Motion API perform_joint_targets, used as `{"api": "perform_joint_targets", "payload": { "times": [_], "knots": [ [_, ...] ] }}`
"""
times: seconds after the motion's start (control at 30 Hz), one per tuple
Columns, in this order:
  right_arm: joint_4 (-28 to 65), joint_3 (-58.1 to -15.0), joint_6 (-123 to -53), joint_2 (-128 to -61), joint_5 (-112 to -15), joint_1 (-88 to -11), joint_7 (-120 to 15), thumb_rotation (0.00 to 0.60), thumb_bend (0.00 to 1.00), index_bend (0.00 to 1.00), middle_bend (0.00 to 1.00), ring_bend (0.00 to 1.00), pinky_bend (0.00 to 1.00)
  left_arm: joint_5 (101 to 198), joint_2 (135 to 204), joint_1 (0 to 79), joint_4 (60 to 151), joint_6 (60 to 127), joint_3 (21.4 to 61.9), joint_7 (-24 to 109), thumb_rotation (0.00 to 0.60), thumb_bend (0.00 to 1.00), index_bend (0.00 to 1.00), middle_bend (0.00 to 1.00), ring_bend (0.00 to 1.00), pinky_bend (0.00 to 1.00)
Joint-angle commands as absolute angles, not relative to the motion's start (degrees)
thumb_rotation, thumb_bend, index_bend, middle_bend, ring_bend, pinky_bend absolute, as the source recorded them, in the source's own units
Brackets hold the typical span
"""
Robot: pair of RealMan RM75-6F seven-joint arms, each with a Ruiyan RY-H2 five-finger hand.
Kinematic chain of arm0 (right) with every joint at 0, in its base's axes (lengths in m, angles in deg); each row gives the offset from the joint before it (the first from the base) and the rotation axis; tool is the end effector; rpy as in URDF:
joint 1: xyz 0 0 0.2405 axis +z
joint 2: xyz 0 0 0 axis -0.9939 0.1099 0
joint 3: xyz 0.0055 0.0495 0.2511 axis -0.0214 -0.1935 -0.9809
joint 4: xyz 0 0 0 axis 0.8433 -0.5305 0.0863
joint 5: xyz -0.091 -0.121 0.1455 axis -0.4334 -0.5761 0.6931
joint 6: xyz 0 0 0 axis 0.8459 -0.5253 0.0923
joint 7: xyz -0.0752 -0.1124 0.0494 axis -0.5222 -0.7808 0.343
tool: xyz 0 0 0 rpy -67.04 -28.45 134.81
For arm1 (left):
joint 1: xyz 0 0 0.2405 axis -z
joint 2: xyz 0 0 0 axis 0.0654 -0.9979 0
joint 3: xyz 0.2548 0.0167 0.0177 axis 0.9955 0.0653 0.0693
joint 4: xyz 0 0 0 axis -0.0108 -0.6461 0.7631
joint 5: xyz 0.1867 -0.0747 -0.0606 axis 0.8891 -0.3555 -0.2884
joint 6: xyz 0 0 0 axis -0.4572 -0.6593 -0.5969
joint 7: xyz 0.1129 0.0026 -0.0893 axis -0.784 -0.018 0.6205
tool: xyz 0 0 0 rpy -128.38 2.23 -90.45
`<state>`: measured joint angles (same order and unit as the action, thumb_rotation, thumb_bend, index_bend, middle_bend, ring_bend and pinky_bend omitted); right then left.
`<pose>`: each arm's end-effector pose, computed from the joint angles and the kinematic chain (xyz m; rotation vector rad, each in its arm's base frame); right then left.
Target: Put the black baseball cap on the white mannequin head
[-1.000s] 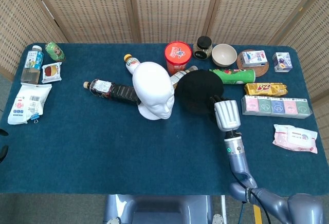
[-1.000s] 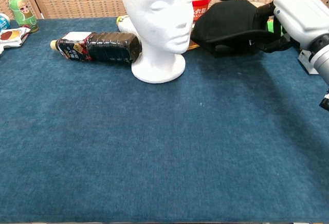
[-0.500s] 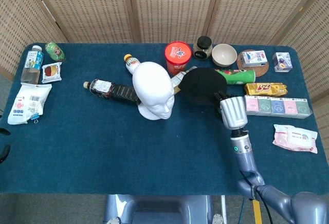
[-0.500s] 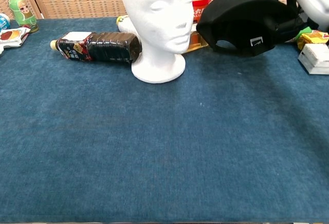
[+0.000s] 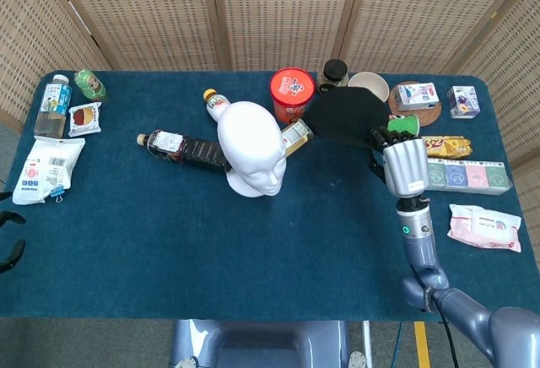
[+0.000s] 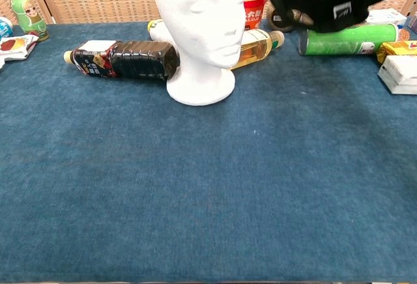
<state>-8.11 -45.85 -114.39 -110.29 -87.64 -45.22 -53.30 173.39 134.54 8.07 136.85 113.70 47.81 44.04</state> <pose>-0.1832 -0.3828 0.0850 1.2907 -0.2973 1.3887 -0.2907 0.1730 0.2204 -1.3962 -0.8951 -0.8365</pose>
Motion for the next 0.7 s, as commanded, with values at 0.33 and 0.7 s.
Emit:
{"api": "perform_joint_targets", "payload": {
  "times": [0.33, 0.7],
  "knots": [
    [-8.87, -49.08, -114.84, -108.26, -86.94, -40.38, -52.44, 0.600, 0.69, 0.83, 0.74, 0.79, 0.82, 172.94, 135.05, 8.25, 137.40, 113.12, 47.92, 42.90, 0.600, 0.37, 0.39, 0.16, 0.08, 0.14],
    [-7.66, -50.86, -114.50, -107.95, -87.75, -34.25, -53.70, 0.600, 0.69, 0.83, 0.74, 0.80, 0.82, 172.17, 135.58, 8.28, 136.75, 112.59, 47.95, 43.08, 0.600, 0.37, 0.39, 0.16, 0.08, 0.14]
  ]
}}
